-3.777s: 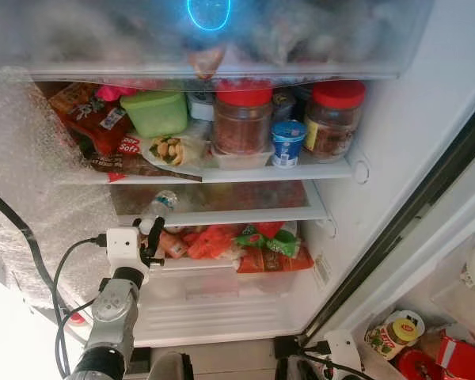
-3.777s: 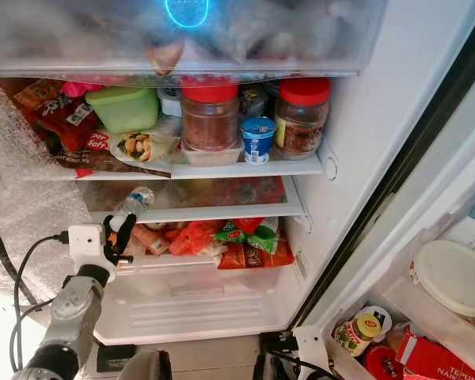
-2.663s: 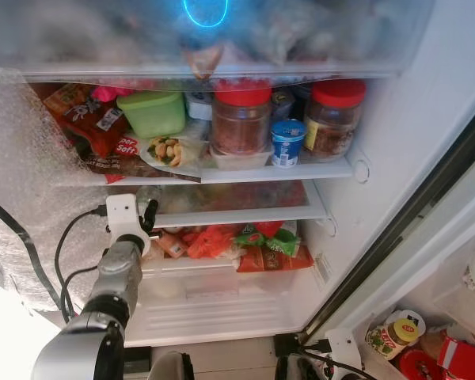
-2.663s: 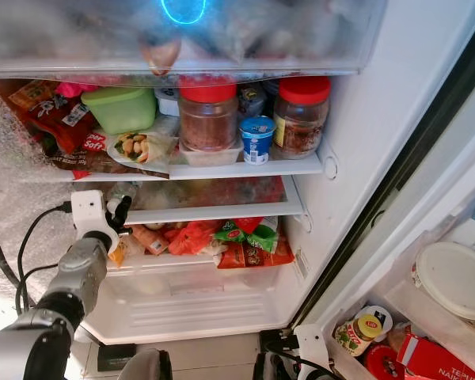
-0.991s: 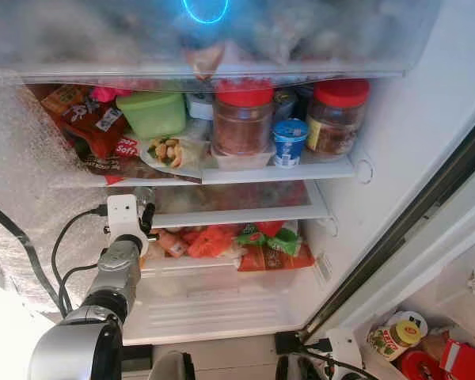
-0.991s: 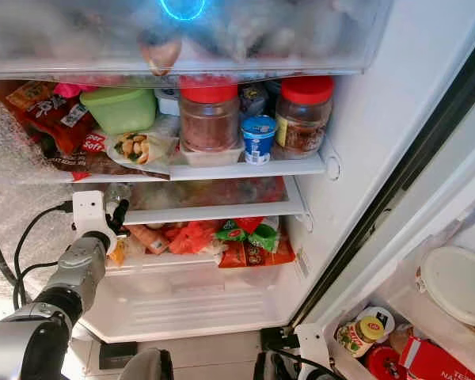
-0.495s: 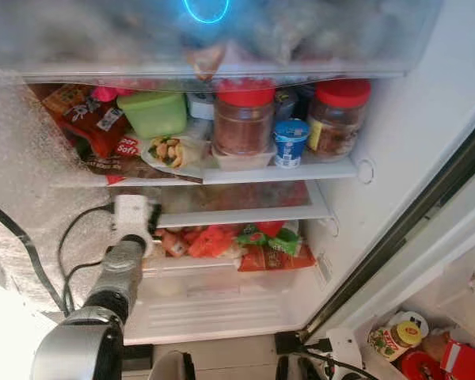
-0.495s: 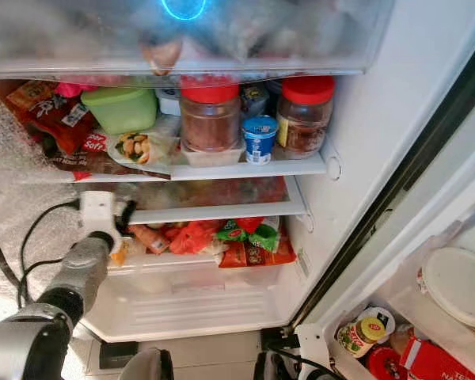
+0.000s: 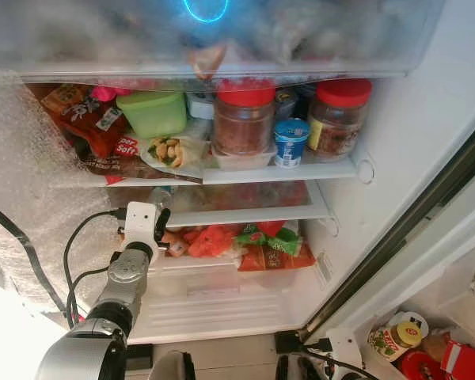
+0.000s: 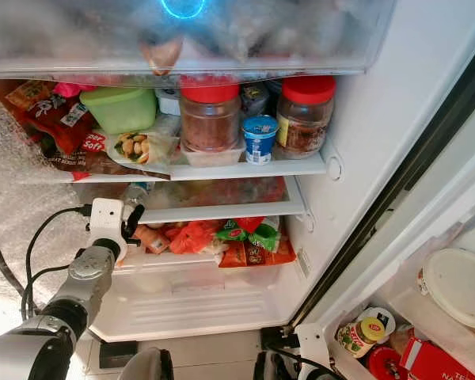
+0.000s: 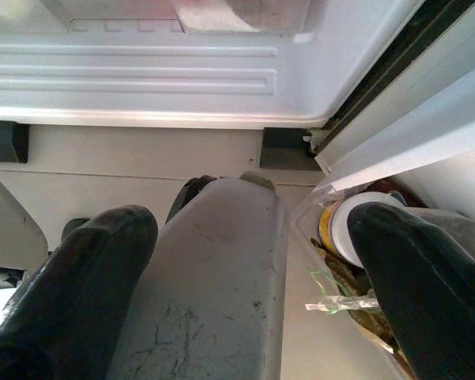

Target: Restocking fridge

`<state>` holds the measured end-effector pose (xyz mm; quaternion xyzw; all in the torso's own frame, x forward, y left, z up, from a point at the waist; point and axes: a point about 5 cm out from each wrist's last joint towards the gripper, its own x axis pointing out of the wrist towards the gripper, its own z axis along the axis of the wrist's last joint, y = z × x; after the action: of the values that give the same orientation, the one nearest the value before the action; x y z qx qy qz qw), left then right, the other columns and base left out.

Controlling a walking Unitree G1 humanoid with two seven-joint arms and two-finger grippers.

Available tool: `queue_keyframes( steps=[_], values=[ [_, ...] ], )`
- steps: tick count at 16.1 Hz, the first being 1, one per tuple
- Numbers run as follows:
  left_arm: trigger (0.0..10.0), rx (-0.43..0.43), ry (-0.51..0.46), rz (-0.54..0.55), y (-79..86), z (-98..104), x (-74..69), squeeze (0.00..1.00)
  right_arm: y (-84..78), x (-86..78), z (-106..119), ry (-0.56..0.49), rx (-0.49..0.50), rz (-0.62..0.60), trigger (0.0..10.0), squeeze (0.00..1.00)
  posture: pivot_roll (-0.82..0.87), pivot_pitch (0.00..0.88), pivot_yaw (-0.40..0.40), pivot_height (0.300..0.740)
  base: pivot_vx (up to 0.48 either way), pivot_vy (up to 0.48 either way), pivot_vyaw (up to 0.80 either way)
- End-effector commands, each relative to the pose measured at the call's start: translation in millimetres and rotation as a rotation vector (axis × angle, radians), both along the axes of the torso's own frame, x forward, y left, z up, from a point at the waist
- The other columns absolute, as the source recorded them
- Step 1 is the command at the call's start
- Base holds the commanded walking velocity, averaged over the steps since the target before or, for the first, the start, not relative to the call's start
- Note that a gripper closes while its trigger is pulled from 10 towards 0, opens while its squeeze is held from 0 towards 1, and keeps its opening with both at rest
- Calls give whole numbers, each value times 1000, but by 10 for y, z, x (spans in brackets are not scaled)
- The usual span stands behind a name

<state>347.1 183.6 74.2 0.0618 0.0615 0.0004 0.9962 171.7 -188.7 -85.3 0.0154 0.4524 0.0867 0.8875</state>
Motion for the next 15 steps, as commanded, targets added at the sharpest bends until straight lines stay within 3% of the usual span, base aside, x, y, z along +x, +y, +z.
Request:
queue_keyframes(
  steps=[1, 4, 5, 7, 8, 9, 11, 12, 14, 15],
  values=[
    [10000, -11, -1, 9, 1, -30, -30, 1000, -24, -264, -119, 112, -17, -8, 10000, 0, 8, 60, -24, 636, 0, 0, 0],
    [10000, -22, -18, 5, -13, 2, -14, 1000, -24, -264, -120, 111, -17, -10, 10000, 0, 9, 60, -24, 636, 0, 0, 0],
    [10000, -21, -22, -2, -26, 12, -8, 0, -24, -266, -120, 112, -17, -10, 10000, 0, 9, 57, -24, 636, 0, 0, 0],
    [10000, -25, -29, 0, -35, 19, -4, 0, -24, -267, -121, 112, -17, -10, 10000, 0, 10, 56, -23, 636, 0, 0, 0],
    [2549, -30, -30, 4, -33, 19, -6, 0, -25, -267, -121, 112, -17, -11, 10000, 0, 9, 55, -24, 636, 0, 0, 0],
    [0, -44, -34, 3, -39, 21, -6, 0, -25, -266, -120, 111, -17, -12, 10000, 0, 9, 55, -24, 636, 0, 0, 0],
    [353, -38, -33, 2, -53, 14, -11, 0, -28, -268, -120, 111, -17, -11, 10000, 0, 9, 56, -25, 636, 0, 0, 0],
    [10000, -27, -32, 4, -54, 11, -13, 0, -27, -268, -120, 112, -17, -12, 10000, 0, 9, 59, -26, 636, 0, 0, 0],
    [10000, -32, -40, 7, -49, 18, -13, 0, -27, -267, -120, 112, -18, -11, 10000, 0, 11, 59, -27, 636, 0, 0, 0],
    [10000, -47, -44, 9, -43, 21, -16, 1000, -27, -265, -119, 111, -18, -10, 10000, 0, 11, 59, -27, 636, 0, 0, 0]
  ],
)
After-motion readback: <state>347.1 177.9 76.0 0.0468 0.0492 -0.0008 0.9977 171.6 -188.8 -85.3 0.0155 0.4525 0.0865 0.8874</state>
